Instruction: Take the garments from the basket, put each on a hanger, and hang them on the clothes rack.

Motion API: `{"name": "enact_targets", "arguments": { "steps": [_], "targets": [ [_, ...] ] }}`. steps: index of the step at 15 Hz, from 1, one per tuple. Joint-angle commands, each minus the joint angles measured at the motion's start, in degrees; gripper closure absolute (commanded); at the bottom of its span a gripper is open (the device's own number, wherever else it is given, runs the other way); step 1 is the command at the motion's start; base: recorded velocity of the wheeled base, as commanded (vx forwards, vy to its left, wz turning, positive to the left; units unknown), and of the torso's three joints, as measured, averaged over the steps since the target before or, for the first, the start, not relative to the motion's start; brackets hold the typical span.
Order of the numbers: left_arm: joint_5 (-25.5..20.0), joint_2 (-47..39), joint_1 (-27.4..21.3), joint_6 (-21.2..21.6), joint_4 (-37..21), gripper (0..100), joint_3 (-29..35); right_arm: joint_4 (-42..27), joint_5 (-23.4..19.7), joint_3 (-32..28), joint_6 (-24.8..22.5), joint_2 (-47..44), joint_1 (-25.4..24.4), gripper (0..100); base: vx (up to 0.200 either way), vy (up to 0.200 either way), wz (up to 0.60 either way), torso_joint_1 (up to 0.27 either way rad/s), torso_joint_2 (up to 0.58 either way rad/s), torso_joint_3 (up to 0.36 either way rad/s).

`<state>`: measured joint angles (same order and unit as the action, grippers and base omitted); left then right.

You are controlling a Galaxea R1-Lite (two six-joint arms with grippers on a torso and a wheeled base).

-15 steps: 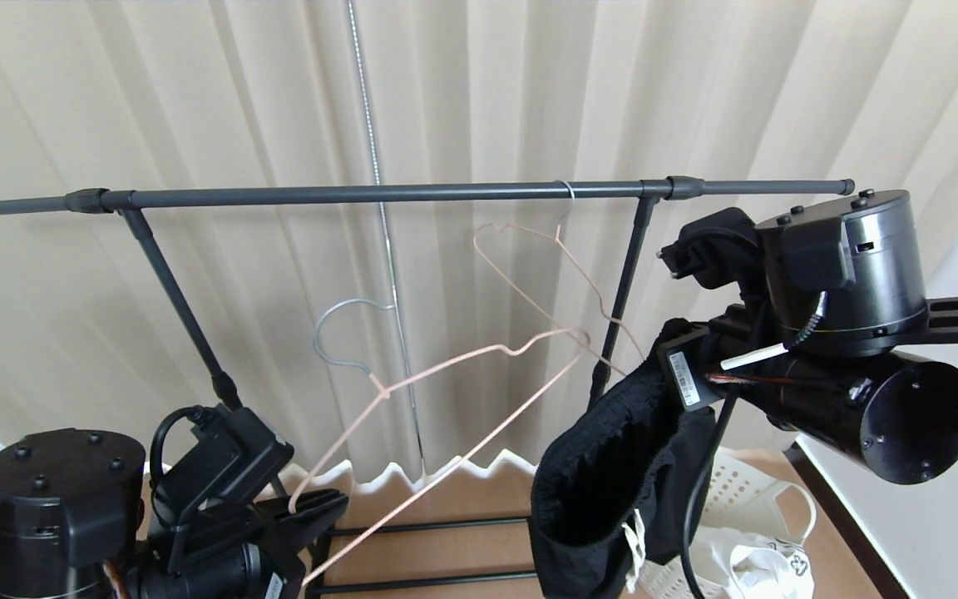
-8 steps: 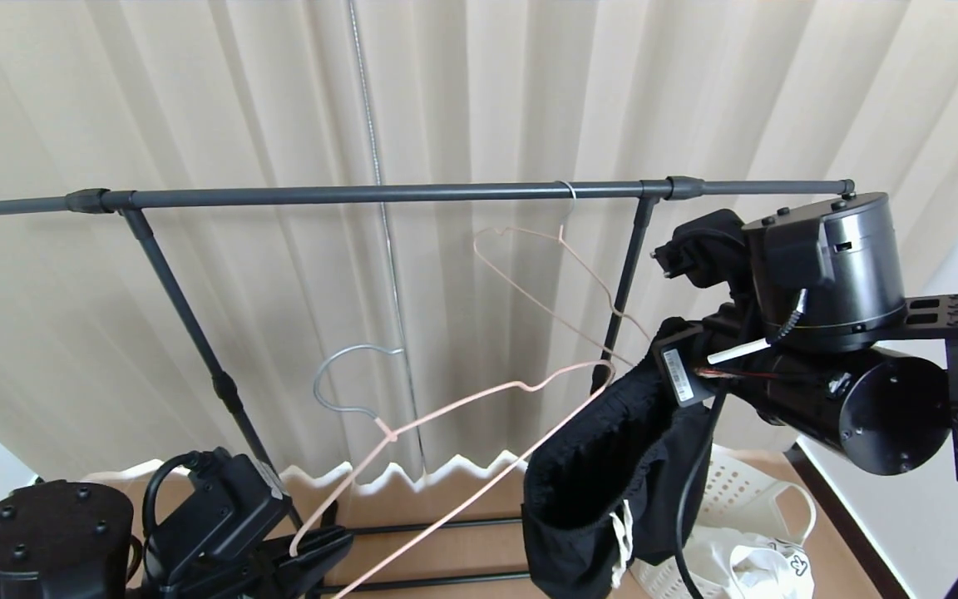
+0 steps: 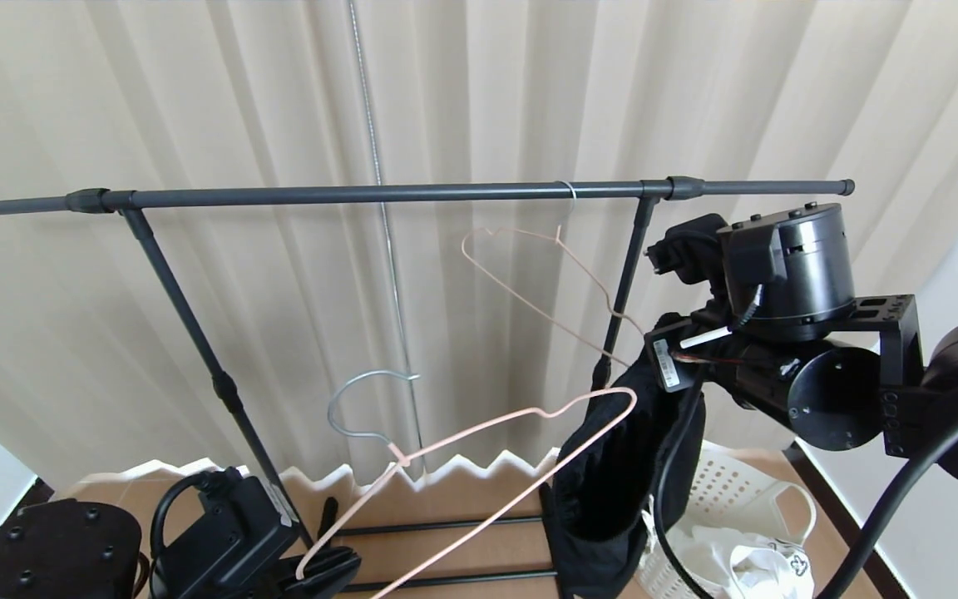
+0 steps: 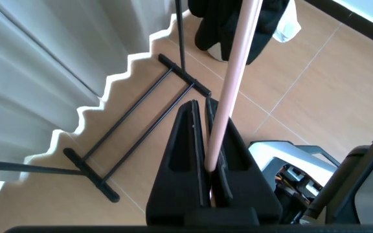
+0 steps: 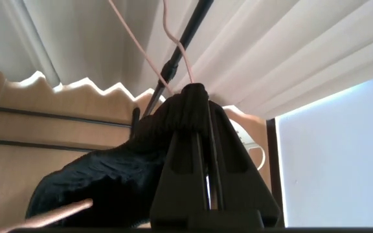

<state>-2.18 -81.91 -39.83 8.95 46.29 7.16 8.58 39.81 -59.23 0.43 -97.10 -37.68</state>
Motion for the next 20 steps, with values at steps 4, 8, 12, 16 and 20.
{"name": "enact_targets", "arguments": {
  "steps": [4,8,12,16,20],
  "targets": [
    [0.16,-2.55,-0.43,-0.60,1.00,100,0.93,0.12,1.67,0.26,0.10,-0.90,-2.92,100,0.000,0.000,0.00,0.000,0.00,0.000],
    [0.34,-5.02,-0.43,-0.95,4.34,100,0.84,1.44,3.16,0.96,0.19,-1.95,-5.21,100,0.000,0.000,0.00,0.000,0.00,0.000],
    [0.42,-6.60,-0.52,-2.53,6.45,100,0.93,2.58,3.43,1.75,0.10,-1.87,-7.41,100,0.000,0.000,0.00,0.000,0.00,0.000],
    [0.51,-7.12,-0.52,-2.62,6.89,100,0.93,2.58,4.13,2.19,0.28,-1.69,-10.75,100,0.000,0.000,0.00,0.000,0.00,0.000],
    [0.51,-7.30,-0.52,-2.53,8.12,100,0.75,3.81,6.24,3.16,0.28,-1.87,-14.79,100,0.000,0.000,0.00,0.000,0.00,0.000]
  ]
}}
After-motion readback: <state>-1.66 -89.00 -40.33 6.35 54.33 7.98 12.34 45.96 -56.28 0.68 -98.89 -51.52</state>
